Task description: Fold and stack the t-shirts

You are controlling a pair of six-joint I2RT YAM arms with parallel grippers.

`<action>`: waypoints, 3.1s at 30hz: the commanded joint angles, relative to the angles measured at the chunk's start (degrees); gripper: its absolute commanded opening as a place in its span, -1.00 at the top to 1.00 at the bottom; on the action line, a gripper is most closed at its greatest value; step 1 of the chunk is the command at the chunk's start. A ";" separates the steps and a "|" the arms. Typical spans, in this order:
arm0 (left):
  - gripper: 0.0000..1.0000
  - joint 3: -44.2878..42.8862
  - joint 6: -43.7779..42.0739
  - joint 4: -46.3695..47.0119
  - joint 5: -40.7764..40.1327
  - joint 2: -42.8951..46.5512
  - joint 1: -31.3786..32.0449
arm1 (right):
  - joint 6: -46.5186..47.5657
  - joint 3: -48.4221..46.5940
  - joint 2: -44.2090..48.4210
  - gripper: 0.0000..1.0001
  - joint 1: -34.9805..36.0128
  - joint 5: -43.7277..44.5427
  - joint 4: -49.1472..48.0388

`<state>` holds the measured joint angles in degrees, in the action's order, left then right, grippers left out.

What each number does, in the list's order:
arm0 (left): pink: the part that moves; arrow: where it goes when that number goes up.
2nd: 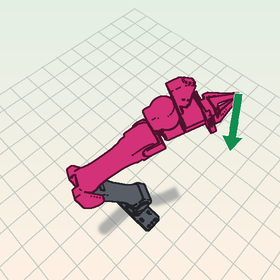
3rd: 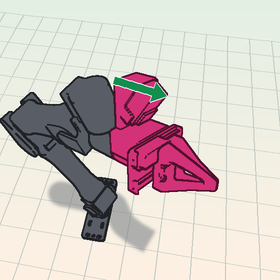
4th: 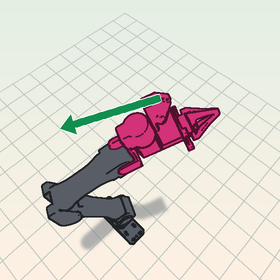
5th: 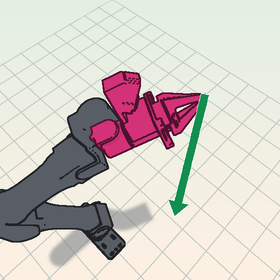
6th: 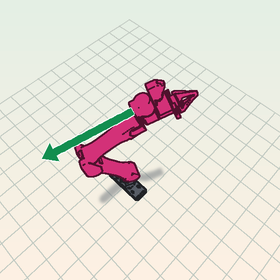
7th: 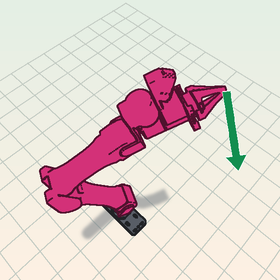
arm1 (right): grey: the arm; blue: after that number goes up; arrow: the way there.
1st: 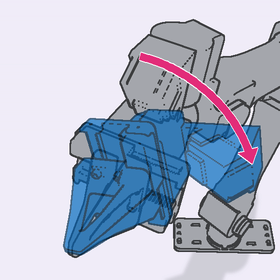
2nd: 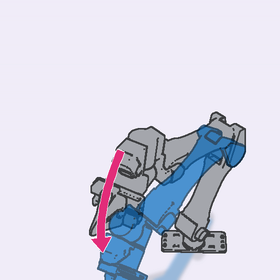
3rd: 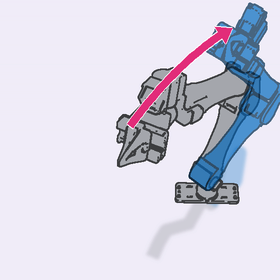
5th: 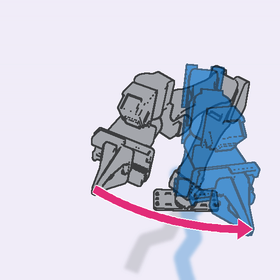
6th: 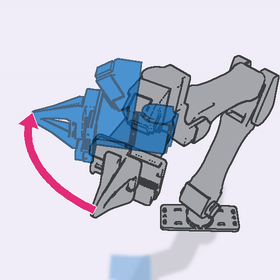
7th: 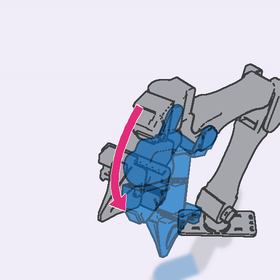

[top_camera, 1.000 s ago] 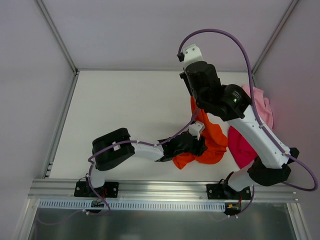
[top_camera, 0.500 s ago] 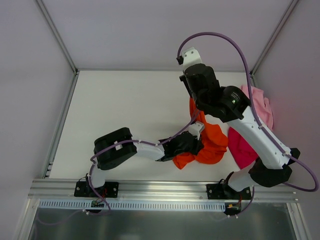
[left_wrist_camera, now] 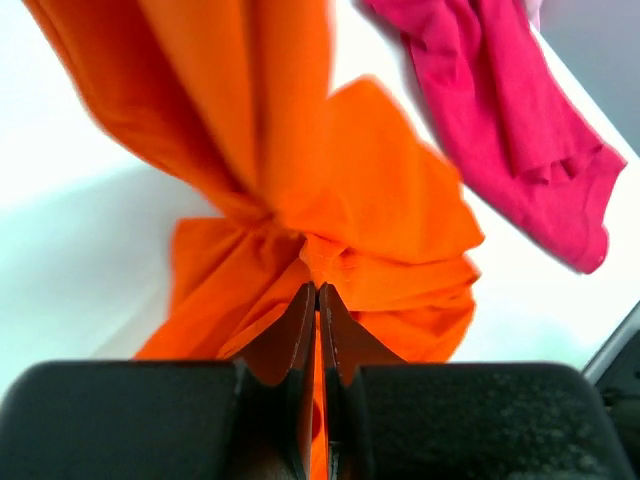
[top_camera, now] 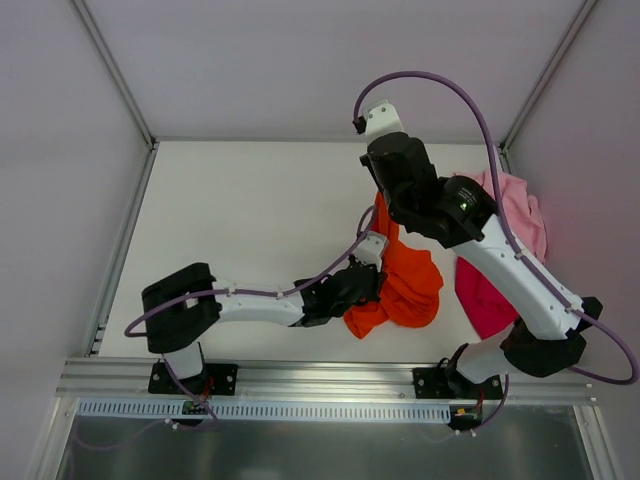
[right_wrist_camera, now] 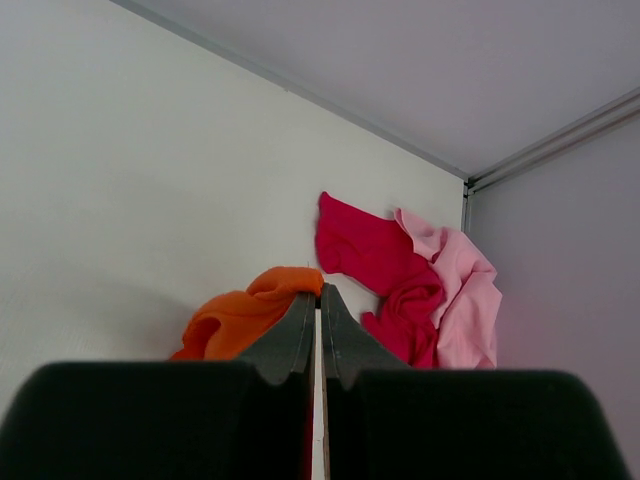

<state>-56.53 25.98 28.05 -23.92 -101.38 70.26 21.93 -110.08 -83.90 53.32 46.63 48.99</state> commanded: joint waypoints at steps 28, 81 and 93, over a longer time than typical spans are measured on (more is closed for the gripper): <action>1.00 -18.35 -17.27 -39.30 -59.75 50.66 12.80 | 18.23 25.33 18.32 0.98 -1.37 33.53 -47.28; 1.00 -14.83 -21.79 -47.54 -56.84 64.21 -1.01 | -6.55 25.00 26.42 0.98 -2.34 14.72 -15.41; 1.00 6.16 -30.10 -23.86 -66.17 66.67 8.66 | -9.80 30.80 23.17 0.98 -2.34 11.64 -19.81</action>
<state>-52.34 -2.72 -5.45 -82.76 -36.27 78.11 14.48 -80.18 -60.27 51.33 58.19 32.49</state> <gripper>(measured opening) 0.008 0.023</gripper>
